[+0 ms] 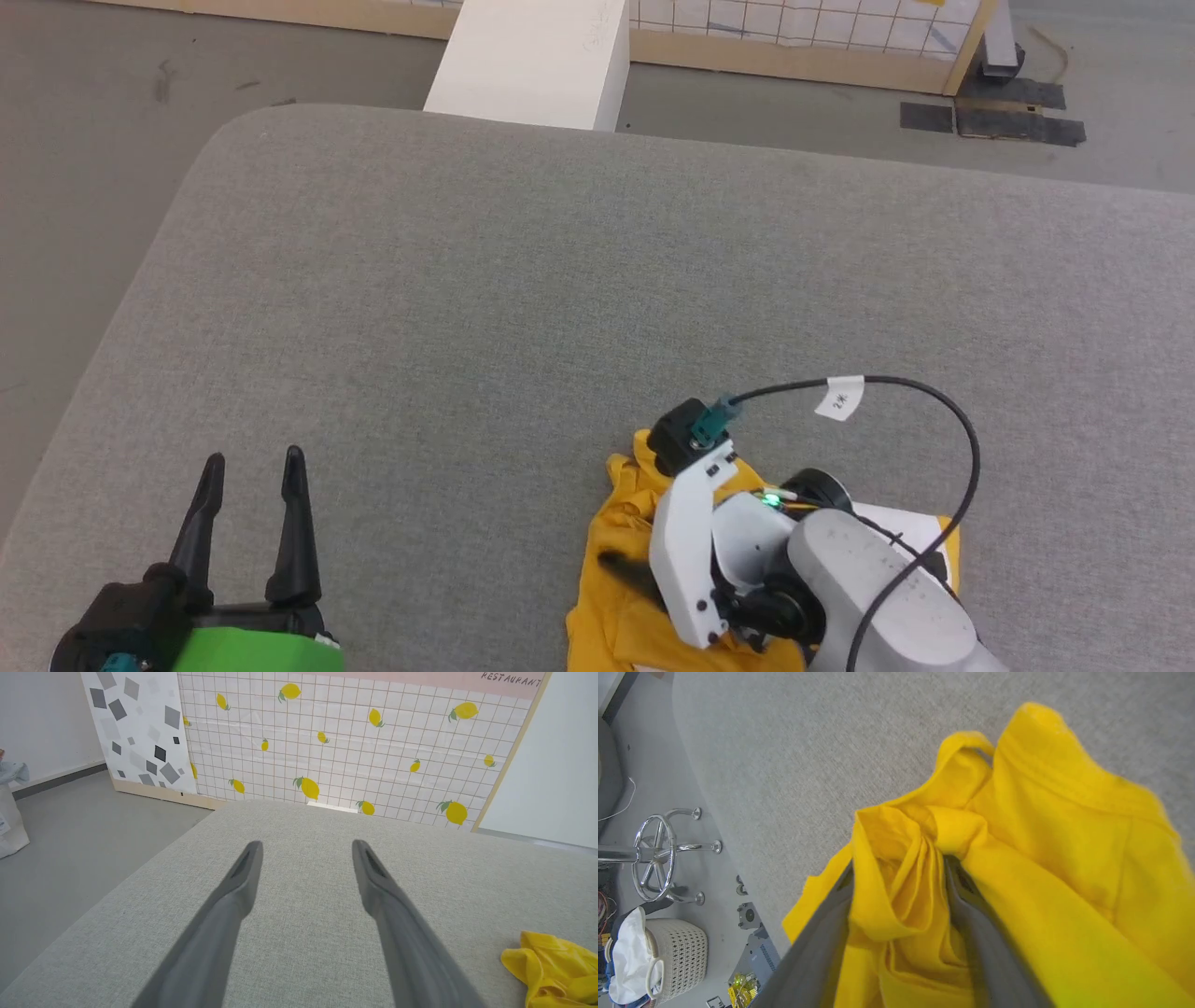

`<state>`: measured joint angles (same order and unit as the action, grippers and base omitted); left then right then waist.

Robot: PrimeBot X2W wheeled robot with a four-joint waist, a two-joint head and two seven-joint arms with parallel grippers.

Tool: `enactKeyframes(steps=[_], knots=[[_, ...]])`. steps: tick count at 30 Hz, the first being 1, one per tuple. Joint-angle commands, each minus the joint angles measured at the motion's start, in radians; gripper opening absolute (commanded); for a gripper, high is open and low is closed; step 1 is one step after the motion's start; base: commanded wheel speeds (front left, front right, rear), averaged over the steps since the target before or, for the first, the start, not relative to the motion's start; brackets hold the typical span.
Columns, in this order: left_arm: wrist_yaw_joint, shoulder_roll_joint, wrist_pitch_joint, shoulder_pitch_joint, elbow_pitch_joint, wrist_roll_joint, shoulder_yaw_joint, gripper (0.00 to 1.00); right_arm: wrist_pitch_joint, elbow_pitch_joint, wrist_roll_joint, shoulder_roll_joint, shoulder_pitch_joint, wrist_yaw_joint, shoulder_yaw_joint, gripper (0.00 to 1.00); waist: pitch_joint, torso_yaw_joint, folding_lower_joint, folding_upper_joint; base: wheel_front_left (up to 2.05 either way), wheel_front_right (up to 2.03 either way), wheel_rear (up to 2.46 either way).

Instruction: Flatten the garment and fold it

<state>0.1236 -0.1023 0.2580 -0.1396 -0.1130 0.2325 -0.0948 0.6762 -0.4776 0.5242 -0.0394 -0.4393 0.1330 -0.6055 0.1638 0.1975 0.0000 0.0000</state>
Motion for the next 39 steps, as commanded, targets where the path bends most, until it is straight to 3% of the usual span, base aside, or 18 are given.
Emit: enactKeyframes(steps=[1, 9, 15, 19, 24, 33, 39], knots=[[0.007, -0.003, 0.004, 0.017, 0.001, 0.009, -0.001, 1.0, -0.001, -0.008, 0.025, -0.011, -0.013, -0.002, -0.012, 1.0, 0.0, -0.007, 0.0, 0.0, 0.0, 0.0, 0.0], [0.007, -0.008, 0.004, 0.017, -0.001, 0.014, 0.007, 1.0, -0.013, 0.119, 0.114, -0.011, -0.062, -0.002, -0.011, 1.0, -0.004, -0.044, 0.0, 0.0, 0.0, 0.0, 0.0], [0.007, -0.014, 0.004, 0.016, -0.008, 0.013, 0.01, 1.0, -0.112, 0.277, -0.006, -0.011, 0.009, -0.002, 0.167, 1.0, -0.002, -0.063, 0.0, 0.0, 0.0, 0.0, 0.0], [0.007, -0.019, 0.004, 0.021, -0.018, 0.013, 0.008, 1.0, -0.228, 0.422, -0.163, -0.011, 0.119, -0.002, 0.335, 1.0, 0.011, -0.077, 0.0, 0.0, 0.0, 0.0, 0.0], [0.007, -0.035, 0.004, 0.028, -0.027, 0.017, 0.009, 1.0, -0.306, 0.576, -0.226, -0.011, 0.293, -0.002, 0.485, 1.0, 0.035, -0.099, 0.0, 0.0, 0.0, 0.0, 0.0], [0.007, -0.057, 0.004, 0.035, -0.027, 0.032, 0.012, 1.0, -0.184, 0.721, -0.193, -0.011, 0.584, -0.002, 0.627, 1.0, 0.061, -0.114, 0.0, 0.0, 0.0, 0.0, 0.0], [0.007, -0.061, 0.004, 0.035, -0.02, 0.037, 0.017, 1.0, -0.124, 0.742, -0.139, -0.011, 0.681, -0.002, 0.662, 1.0, 0.065, -0.109, 0.0, 0.0, 0.0, 0.0, 0.0]])
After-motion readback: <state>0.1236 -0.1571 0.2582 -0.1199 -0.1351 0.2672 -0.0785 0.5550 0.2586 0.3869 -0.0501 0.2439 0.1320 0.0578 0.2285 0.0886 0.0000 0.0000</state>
